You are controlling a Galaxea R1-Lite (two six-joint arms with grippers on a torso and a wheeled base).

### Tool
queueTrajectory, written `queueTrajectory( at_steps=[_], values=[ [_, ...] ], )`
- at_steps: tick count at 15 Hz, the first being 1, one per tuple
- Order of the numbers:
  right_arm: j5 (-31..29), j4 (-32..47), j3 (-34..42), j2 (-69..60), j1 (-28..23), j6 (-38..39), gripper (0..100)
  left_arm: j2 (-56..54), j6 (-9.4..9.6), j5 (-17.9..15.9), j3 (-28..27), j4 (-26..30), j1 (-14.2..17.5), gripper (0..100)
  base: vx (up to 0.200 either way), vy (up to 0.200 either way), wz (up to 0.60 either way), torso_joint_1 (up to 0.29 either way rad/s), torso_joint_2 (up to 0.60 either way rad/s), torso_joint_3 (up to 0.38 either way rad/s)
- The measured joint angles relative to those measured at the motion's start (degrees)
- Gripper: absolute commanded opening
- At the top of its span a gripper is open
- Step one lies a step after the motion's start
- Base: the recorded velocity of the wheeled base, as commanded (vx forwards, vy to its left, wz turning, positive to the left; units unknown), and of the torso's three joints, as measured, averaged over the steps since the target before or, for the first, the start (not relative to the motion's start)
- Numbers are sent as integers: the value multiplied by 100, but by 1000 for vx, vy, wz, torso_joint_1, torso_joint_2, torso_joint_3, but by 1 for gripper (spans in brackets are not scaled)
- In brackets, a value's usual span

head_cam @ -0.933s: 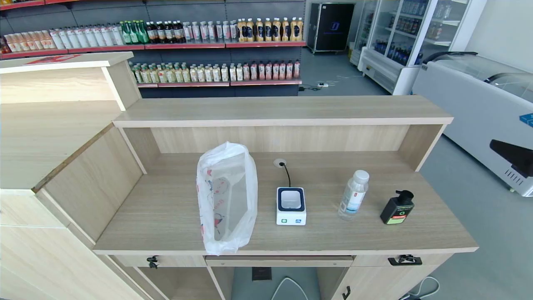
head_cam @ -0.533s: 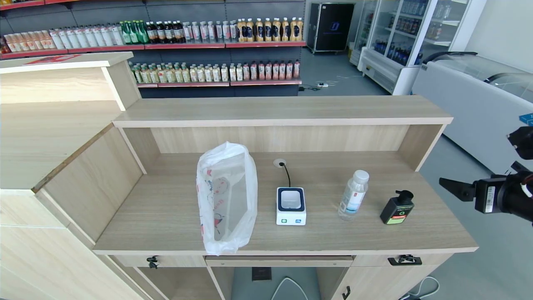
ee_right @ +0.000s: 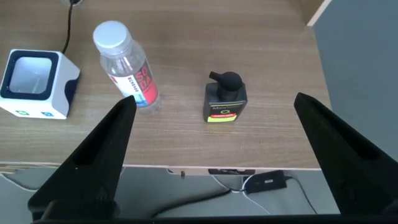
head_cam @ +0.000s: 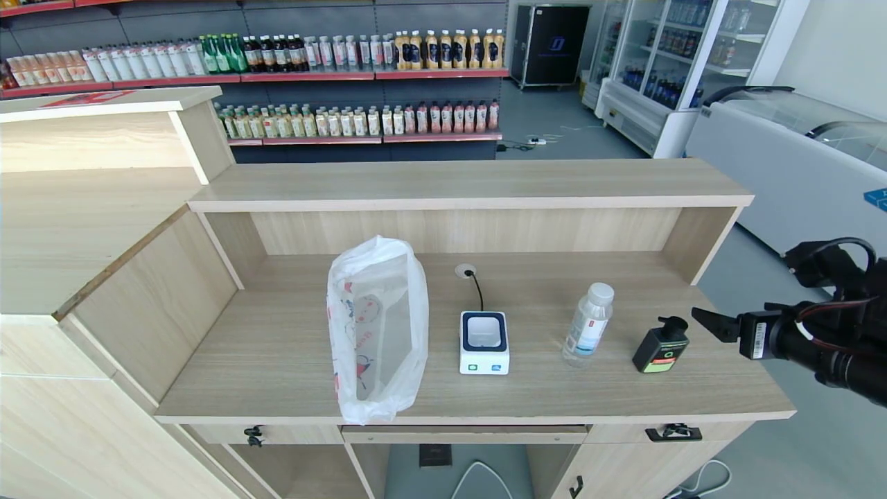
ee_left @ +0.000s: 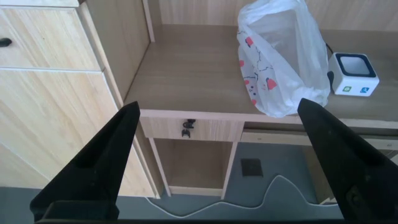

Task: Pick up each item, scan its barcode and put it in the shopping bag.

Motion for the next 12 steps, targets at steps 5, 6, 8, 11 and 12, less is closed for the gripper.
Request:
queueTrajectory(
  at_steps=[5,6,8,11,12],
  values=[
    [940,-800,85,1113,-197,-611,100,0,2,-2,0,0,0,100,0,0,0,0,0,0],
    [1046,-947,35,1306,-217,-683,100,0,2,0,0,0,0,100,0,0,0,0,0,0],
    [1274,-1271,-98,1659,-228,-709,100,0,0,0,0,0,0,100,0,0,0,0,0,0],
    [1454,-1712,-229,2158,-219,-716,100,0,2,0,0,0,0,100,0,0,0,0,0,0],
    [1495,-1815,-255,2313,-197,-703,100,0,2,0,0,0,0,100,0,0,0,0,0,0]
  ],
)
